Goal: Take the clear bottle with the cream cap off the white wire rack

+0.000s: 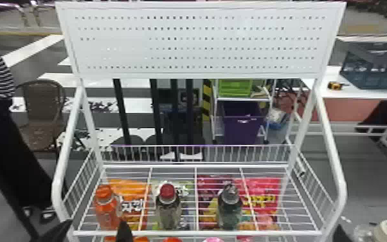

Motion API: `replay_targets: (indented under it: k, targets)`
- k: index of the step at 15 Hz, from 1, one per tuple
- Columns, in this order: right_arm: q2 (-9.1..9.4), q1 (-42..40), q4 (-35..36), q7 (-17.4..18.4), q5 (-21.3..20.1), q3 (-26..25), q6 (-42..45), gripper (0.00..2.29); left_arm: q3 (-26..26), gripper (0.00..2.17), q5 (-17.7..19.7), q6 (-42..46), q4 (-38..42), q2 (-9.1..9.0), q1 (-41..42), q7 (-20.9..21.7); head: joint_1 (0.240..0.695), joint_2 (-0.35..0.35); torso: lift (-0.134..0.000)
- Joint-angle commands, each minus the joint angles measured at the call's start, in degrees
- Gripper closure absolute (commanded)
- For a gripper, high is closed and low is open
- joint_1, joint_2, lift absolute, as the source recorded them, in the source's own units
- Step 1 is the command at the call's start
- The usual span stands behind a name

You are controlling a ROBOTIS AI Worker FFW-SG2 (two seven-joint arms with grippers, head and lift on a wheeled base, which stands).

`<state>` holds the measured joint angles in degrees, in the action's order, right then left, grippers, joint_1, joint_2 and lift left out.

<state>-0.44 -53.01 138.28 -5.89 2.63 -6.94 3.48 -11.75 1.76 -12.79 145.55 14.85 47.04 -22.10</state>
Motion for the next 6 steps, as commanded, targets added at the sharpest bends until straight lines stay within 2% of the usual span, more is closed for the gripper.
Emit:
replay_targets:
  k: [1, 6]
  targets:
    - [-0.09, -0.43, 0.32, 0.00, 0.00, -0.09, 0.60, 1.47, -0.12, 0.14, -0.09, 0.00, 0.17, 0.00, 0.16, -0.05, 0.499, 0.000, 0.000]
    - [0.00, -0.60, 0.06, -0.09, 0.18, -0.09, 2.71, 1.47, -0.21, 0.14, -0.26, -0.18, 0.96, 0.00, 0.42, -0.13, 0.499, 0.000, 0.000]
